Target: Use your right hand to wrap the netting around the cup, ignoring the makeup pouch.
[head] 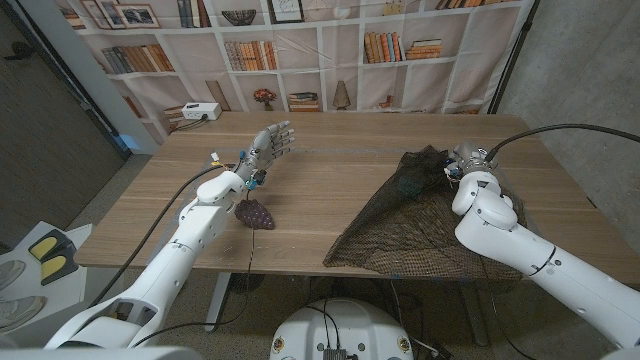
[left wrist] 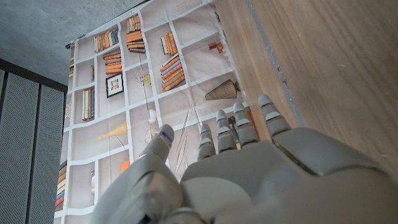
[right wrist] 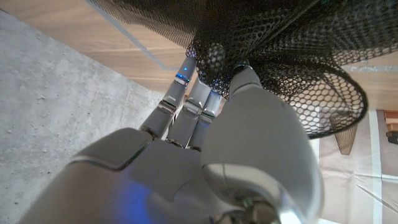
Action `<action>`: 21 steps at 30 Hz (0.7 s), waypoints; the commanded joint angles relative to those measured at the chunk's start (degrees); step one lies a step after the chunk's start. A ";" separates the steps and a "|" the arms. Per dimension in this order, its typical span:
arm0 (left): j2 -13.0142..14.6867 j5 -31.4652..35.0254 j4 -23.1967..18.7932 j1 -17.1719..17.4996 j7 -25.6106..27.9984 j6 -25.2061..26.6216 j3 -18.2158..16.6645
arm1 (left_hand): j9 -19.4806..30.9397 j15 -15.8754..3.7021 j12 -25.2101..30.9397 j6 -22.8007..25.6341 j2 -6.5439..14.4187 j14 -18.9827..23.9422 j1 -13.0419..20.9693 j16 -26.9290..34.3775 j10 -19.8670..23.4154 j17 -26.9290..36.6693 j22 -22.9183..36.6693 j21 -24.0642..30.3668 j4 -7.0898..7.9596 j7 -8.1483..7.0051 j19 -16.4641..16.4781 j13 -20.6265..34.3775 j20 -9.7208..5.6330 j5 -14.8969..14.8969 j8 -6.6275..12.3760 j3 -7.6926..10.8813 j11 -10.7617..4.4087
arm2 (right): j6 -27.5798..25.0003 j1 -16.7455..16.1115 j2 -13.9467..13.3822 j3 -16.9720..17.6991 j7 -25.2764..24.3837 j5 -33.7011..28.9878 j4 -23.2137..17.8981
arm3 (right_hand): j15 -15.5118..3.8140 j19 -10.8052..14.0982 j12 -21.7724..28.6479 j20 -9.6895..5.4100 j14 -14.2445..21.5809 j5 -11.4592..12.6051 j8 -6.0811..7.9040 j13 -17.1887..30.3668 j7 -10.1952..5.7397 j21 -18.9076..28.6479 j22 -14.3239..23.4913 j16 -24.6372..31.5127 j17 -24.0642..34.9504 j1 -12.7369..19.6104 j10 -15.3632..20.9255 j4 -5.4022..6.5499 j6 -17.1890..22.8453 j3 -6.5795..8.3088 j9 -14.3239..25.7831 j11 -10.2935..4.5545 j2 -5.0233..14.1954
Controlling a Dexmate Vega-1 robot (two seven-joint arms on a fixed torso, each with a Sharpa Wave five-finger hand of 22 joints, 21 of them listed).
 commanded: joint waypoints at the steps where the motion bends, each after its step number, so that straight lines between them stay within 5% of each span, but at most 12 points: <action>1: -0.44 0.17 1.61 -1.63 -1.17 0.41 0.57 | 0.19 0.10 -0.18 -0.03 0.00 0.34 -0.40 -0.08 0.30 0.21 0.28 0.06 -0.09 0.03 0.61 0.14 0.16 -0.12 0.08 0.49 -0.08 | -9.35 7.33 -6.27 -8.80 2.31 9.58 -4.50 | -2.13 -0.75 -0.23 0.05 -0.69 0.05 0.45 -0.19 0.24 0.59 -0.11 -0.76 -0.48 1.88 0.27 -0.02 -0.07 -0.12 1.59 -0.17 1.55; 7: -0.70 0.31 2.72 -2.52 -1.80 0.31 0.85 | 0.19 0.07 -0.19 0.01 0.03 0.35 -0.43 -0.08 0.27 0.21 0.29 0.07 -0.07 0.07 0.64 0.14 0.16 -0.12 0.10 0.52 0.01 | -9.35 10.17 -6.66 -11.28 7.26 10.52 -3.34 | -2.03 -1.30 -0.55 0.23 -0.72 -0.03 0.66 -0.70 0.27 0.82 -0.42 -1.32 -0.88 2.04 0.25 -0.03 -0.21 -0.17 1.21 0.10 1.59; 14: -0.91 0.54 3.65 -3.19 -2.08 0.21 0.98 | 0.19 0.08 -0.24 0.01 0.07 0.38 -0.47 -0.07 0.18 0.22 0.29 0.07 -0.06 0.03 0.68 0.14 0.16 -0.12 0.10 0.56 -0.11 | -9.35 11.81 -4.57 -12.27 27.36 -1.37 -0.46 | -2.53 -3.12 -2.38 1.57 -3.61 -0.27 0.77 -3.18 1.07 1.01 -1.70 -5.99 -3.97 1.18 -1.34 0.96 -0.99 0.12 -0.13 1.02 2.80; 19: -1.16 0.66 4.43 -3.71 -2.45 -0.07 1.12 | 0.19 0.05 -0.22 -0.02 0.08 0.40 -0.49 -0.06 0.25 0.22 0.29 0.08 -0.05 0.02 0.69 0.14 0.16 -0.12 0.09 0.58 -0.18 | -9.35 11.89 -1.55 -11.40 46.75 -16.66 3.18 | -1.42 -6.39 -5.77 2.86 -7.89 -1.04 -4.46 -7.54 1.90 -0.10 -4.98 -13.94 -8.03 -3.82 -6.65 3.72 -3.86 -0.35 -6.54 3.84 1.74; 21: -1.25 0.69 4.75 -3.90 -2.62 -0.21 1.14 | 0.19 0.17 -0.21 -0.02 0.08 0.40 -0.50 -0.06 0.27 0.22 0.29 0.07 -0.05 0.05 0.70 0.14 0.16 -0.12 0.09 0.59 -0.13 | -9.35 11.50 -0.40 -10.83 52.12 -22.29 4.32 | -1.02 -7.48 -7.05 3.20 -9.98 -0.97 -6.63 -8.77 1.73 -0.73 -5.58 -16.66 -9.68 -5.10 -8.85 4.16 -6.27 -0.78 -8.13 3.85 1.09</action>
